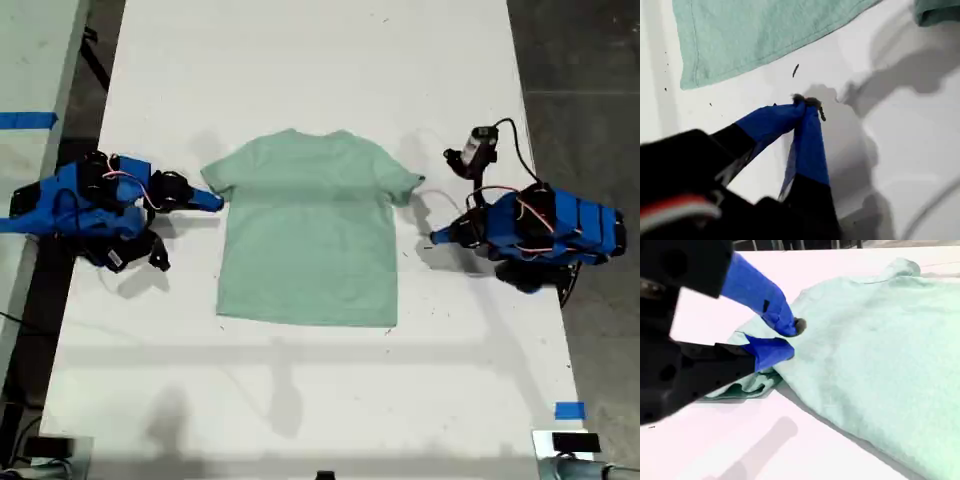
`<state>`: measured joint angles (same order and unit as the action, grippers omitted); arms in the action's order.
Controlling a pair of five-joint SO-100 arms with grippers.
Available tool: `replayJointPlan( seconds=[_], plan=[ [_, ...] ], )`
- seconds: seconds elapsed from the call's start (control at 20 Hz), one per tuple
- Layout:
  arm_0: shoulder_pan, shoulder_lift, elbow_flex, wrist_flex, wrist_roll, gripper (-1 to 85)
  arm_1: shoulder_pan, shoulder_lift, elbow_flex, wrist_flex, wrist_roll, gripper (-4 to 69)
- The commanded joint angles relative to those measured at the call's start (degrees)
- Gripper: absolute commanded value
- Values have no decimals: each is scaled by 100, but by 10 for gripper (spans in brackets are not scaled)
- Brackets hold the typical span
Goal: Fold tshirt
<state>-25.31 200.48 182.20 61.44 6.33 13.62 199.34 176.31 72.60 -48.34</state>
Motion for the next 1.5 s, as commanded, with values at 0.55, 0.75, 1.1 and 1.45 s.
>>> replayJointPlan(
  seconds=[0.55, 0.75, 1.1, 1.45],
  plan=[
    [1564, 571, 44, -563, -1257, 62, 2979, 53, -123, 105, 1986, -2],
    [1239, 571, -105, -888, -1327, 1, 2145, 62, -158, -158, 4781, 16],
    [1169, 35, -1151, 149, -1714, 1, 1160, 62, -1028, 387, 3885, 0],
    [703, -3454, -4887, 1714, -738, 1, 1336, -3278, -3937, 703, 2654, 21]
  ],
)
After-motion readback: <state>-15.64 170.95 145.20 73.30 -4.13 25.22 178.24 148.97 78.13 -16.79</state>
